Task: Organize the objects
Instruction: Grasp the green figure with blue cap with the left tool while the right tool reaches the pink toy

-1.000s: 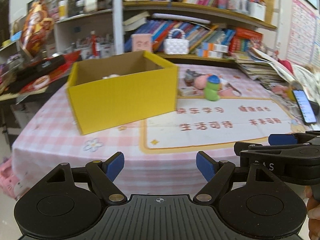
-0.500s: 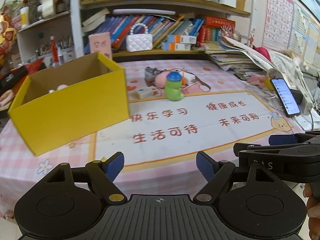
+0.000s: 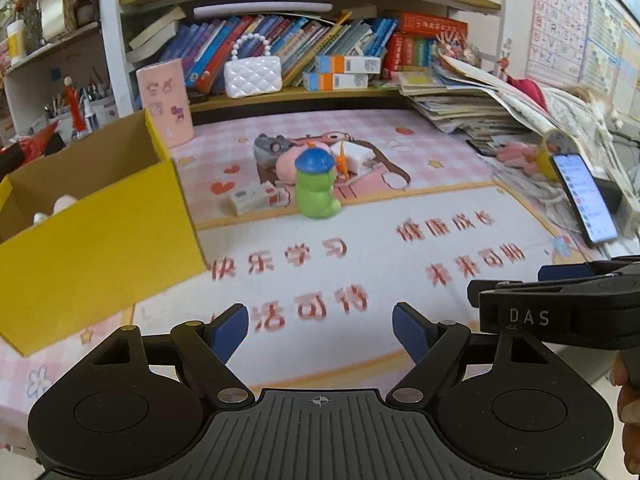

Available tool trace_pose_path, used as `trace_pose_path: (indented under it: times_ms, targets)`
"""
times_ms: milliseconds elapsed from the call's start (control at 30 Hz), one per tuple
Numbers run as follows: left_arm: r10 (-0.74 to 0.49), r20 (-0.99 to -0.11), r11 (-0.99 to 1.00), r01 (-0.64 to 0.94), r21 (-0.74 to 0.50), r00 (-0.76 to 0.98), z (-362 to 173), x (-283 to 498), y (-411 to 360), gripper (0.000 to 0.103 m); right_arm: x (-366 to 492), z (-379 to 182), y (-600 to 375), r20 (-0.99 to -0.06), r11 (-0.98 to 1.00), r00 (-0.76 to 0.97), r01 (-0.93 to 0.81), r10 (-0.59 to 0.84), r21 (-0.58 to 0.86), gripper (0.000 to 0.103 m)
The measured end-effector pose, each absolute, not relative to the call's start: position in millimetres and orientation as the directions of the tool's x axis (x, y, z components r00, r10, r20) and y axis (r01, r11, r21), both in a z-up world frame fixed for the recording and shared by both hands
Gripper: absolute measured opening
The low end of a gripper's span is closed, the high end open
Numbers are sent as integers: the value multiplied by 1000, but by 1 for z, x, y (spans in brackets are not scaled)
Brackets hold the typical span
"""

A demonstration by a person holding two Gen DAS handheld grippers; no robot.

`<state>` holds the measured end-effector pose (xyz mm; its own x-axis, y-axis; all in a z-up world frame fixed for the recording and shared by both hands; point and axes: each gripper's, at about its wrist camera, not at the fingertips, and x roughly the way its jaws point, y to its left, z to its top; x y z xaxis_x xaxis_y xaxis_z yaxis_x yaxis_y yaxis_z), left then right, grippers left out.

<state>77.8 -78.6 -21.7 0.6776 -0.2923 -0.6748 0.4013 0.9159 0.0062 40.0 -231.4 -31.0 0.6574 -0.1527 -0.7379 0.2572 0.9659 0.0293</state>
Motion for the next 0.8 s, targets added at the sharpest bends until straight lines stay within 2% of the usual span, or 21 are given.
trace_pose_path:
  times_ms: [500,567,633,700,800]
  targets:
    - [-172,-648,977,215,-13,742,-18,155,-122,81,139,-14,-290,-671,992,740,115,-47,58,68]
    - [-153,-639,980,198,-2,754,-20,168,-128,79,150,-12,-296,-660,992,750,110,-39,66,68]
    - [-122,-640,986,166,9,759,-22,181,-134,62,161,-11,-303,-656,991,754,109,-35,73,68]
    - [-117,-660,989,146,-12,742,-28,199,-137,58,170,-11,-309,-656,990,754,112,-32,81,68]
    - [-118,-676,990,142,-20,728,-35,218,-146,58,178,-12,-318,-659,989,751,115,-28,89,68]
